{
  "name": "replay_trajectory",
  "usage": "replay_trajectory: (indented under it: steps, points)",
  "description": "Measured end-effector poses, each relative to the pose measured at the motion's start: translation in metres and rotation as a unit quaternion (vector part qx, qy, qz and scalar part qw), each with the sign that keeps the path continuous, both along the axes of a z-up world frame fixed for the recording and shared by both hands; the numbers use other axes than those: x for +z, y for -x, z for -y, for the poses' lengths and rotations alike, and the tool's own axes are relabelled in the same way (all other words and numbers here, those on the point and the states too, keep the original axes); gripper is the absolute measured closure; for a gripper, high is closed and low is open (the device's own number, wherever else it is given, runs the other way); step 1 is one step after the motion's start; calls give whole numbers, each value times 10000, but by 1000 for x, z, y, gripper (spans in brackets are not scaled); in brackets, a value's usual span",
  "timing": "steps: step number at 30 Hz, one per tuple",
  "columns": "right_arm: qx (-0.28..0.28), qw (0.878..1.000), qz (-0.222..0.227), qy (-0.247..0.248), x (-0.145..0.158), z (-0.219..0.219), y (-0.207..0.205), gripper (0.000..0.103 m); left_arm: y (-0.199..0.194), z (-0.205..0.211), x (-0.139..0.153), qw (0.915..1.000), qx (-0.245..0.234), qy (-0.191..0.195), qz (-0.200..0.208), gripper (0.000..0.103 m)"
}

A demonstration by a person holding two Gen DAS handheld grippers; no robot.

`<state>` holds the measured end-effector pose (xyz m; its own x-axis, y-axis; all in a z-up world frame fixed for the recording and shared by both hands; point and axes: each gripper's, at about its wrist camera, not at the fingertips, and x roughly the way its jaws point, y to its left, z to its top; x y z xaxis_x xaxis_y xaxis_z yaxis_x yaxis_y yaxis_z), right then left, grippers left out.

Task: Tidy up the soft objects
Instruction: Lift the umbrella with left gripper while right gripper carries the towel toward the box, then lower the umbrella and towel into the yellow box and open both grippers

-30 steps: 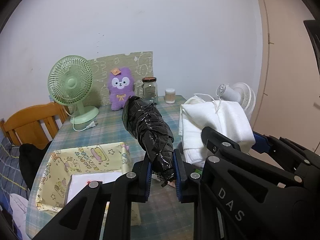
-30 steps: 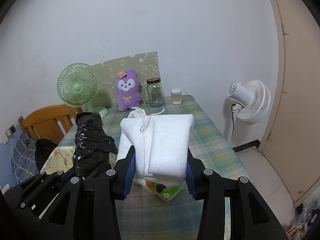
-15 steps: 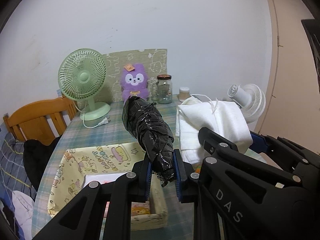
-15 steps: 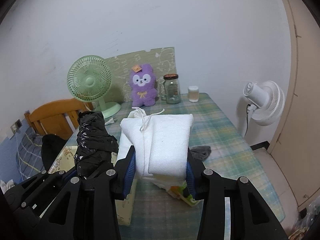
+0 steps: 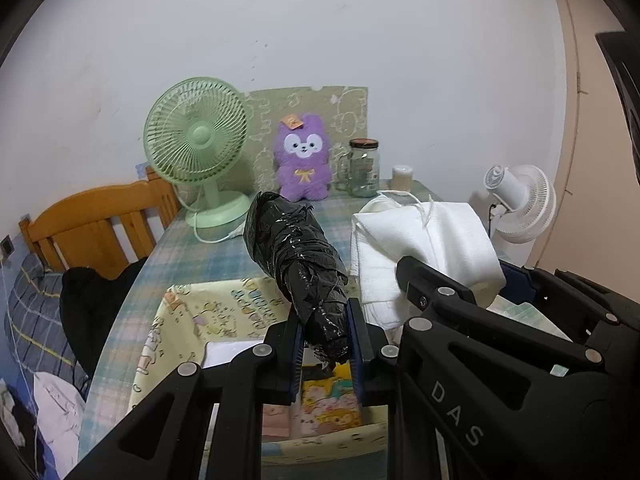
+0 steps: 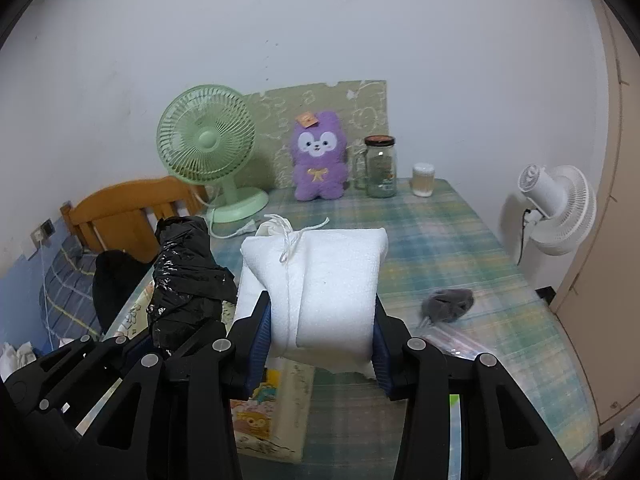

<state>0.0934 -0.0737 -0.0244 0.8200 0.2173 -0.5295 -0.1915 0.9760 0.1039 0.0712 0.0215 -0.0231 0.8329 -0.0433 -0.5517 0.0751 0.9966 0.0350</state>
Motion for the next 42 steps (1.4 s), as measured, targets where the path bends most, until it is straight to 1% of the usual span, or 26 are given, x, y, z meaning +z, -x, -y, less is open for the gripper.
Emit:
replay_trajectory:
  steps: [10,19,23,27,29,30,32,34,36,40,42]
  points:
    - [226,9996,-164,-36,-13,-24,-7,56,-8,-26,-14,9993,257,46,-254,85]
    - [579,9974,-417,19,-26,-47,-18,56,-15,-48,-30,9970,553,45,-540,85]
    - [666,9963,-535,17,-33,-54,-22,56,-18,-55,-39,9952,618,80,-751,85]
    - [732,9952,-646,0,-38,-59,-26,56,-19,-60,-43,9939,683,61,-869,82]
    - [773,9946,-697,4,-40,-63,-29,56,-21,-63,-45,9927,725,82,-965,74]
    - [792,9943,-716,6,-40,-65,-30,56,-22,-64,-46,9922,740,97,-998,67]
    - [858,9933,-769,16,-42,-69,-32,56,-23,-68,-46,9913,877,86,-982,61]
    - [888,9930,-774,90,-42,-74,-32,56,-25,-72,-46,9899,979,111,-1015,49]
    - [909,9928,-765,171,-43,-79,-35,56,-29,-79,-49,9878,1076,156,-1114,43]
    - [909,9923,-827,133,-44,-84,-40,54,-33,-84,-51,9868,1012,230,-1239,42]
    - [869,9925,-861,75,-46,-84,-42,52,-35,-83,-51,9872,941,196,-1277,42]
